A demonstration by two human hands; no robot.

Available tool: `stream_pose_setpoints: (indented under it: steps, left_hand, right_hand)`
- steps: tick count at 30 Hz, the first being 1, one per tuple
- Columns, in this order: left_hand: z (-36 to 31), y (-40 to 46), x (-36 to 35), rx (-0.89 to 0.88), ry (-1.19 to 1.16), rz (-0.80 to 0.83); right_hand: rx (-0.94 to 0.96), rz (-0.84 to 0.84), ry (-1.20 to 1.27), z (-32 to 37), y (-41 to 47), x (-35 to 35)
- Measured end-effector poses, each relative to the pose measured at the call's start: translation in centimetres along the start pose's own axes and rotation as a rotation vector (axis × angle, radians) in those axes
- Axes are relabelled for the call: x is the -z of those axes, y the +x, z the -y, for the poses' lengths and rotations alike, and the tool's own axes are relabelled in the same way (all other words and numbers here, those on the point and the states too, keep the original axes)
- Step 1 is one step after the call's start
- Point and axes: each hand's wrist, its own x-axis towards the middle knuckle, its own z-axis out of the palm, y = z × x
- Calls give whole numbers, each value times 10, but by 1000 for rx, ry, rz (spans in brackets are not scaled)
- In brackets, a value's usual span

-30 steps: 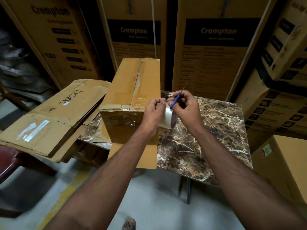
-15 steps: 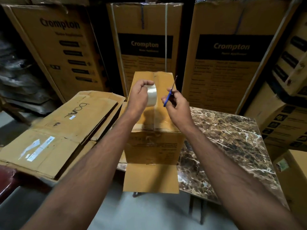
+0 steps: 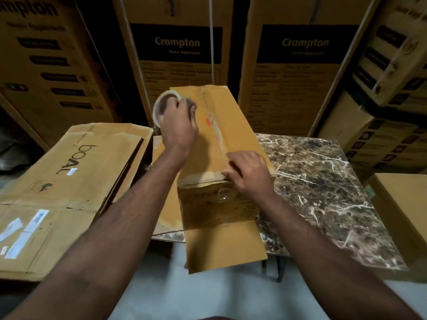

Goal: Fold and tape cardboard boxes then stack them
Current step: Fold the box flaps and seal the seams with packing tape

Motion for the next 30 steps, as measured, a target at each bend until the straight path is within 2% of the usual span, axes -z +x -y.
stream_pose_setpoints:
  steps: [3,6,9,14,22,30]
  left_hand:
    - [16,-17,-18,-73,209,194]
    - [16,-46,-22,-129,199,294]
    - [8,-45,-23,-179,216,281]
    - [16,-52,-30,-156,231,253]
    - [29,-57,-35,-179,271,274]
    - [27,-58,-34,-186,297,268]
  right_hand:
    - [13,-26,-204,-6,-25,-6]
    - [51,-70,-307,2,-40,-18]
    - [45,-86,-444,0,-52,-27]
    - [1,-115,-490,1,-73,-48]
    - [145,-24,-558,-16,-81,-43]
    - [178,63,-336,-22,-73,-15]
